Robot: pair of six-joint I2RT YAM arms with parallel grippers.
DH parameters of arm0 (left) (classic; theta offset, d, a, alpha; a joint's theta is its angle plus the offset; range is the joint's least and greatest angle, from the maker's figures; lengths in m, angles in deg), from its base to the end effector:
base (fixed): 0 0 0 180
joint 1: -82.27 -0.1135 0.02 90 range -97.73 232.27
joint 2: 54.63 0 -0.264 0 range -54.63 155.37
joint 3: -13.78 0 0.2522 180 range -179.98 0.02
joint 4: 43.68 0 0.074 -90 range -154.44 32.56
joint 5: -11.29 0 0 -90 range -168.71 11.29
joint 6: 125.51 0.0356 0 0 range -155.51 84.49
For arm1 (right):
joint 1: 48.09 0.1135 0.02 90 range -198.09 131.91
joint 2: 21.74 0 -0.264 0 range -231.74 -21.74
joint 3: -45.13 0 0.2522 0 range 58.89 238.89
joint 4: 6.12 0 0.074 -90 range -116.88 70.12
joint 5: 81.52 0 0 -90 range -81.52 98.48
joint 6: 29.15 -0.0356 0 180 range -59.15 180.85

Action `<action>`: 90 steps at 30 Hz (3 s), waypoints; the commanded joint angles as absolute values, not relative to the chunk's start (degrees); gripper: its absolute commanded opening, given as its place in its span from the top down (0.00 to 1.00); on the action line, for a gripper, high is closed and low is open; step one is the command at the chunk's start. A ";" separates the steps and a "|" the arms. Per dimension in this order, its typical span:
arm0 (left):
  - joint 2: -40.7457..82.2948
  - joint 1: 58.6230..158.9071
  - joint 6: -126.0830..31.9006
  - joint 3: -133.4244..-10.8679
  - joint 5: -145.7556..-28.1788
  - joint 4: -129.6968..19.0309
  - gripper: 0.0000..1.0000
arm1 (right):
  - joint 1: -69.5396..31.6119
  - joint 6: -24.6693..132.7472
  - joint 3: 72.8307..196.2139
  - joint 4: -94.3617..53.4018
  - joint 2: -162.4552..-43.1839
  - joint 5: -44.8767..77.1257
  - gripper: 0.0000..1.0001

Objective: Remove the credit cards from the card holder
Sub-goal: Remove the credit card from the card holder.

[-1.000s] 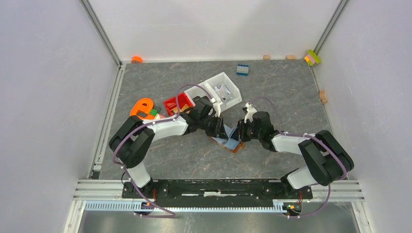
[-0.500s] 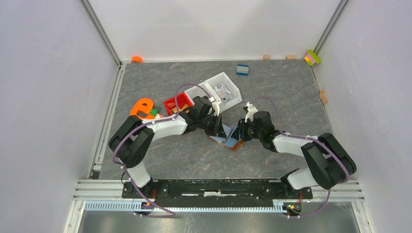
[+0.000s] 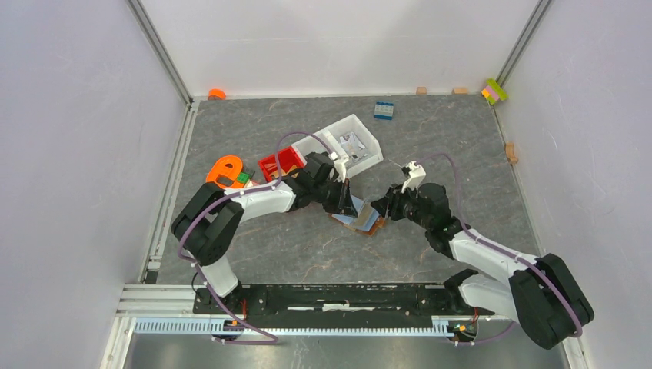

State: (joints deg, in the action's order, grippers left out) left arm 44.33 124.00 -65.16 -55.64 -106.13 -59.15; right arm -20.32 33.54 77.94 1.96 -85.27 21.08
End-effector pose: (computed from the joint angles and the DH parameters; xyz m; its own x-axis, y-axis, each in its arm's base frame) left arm 0.2542 -0.2487 0.1753 -0.8712 0.1886 -0.4533 0.4635 0.6203 -0.6328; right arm 0.1906 0.1091 0.1791 -0.5930 0.1938 -0.7815 -0.4060 0.7662 0.4981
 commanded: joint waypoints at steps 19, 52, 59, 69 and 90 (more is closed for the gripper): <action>44.86 123.66 -66.02 -56.25 -108.77 -58.01 0.88 | -17.34 33.45 82.20 9.64 -96.69 24.38 0.50; 45.06 123.75 -66.82 -56.03 -110.01 -56.52 0.90 | -17.15 30.83 84.10 6.80 -101.12 30.04 0.72; 45.61 123.49 -65.85 -57.34 -105.18 -61.71 0.89 | -17.16 32.58 84.65 0.94 -98.64 23.53 0.69; 44.65 122.56 -66.19 -56.87 -103.96 -62.62 0.90 | -17.35 33.52 84.91 -2.86 -96.63 17.95 0.56; 46.21 122.43 -70.31 -54.64 -116.59 -51.46 0.61 | -17.43 34.27 86.33 -3.98 -99.46 19.47 0.92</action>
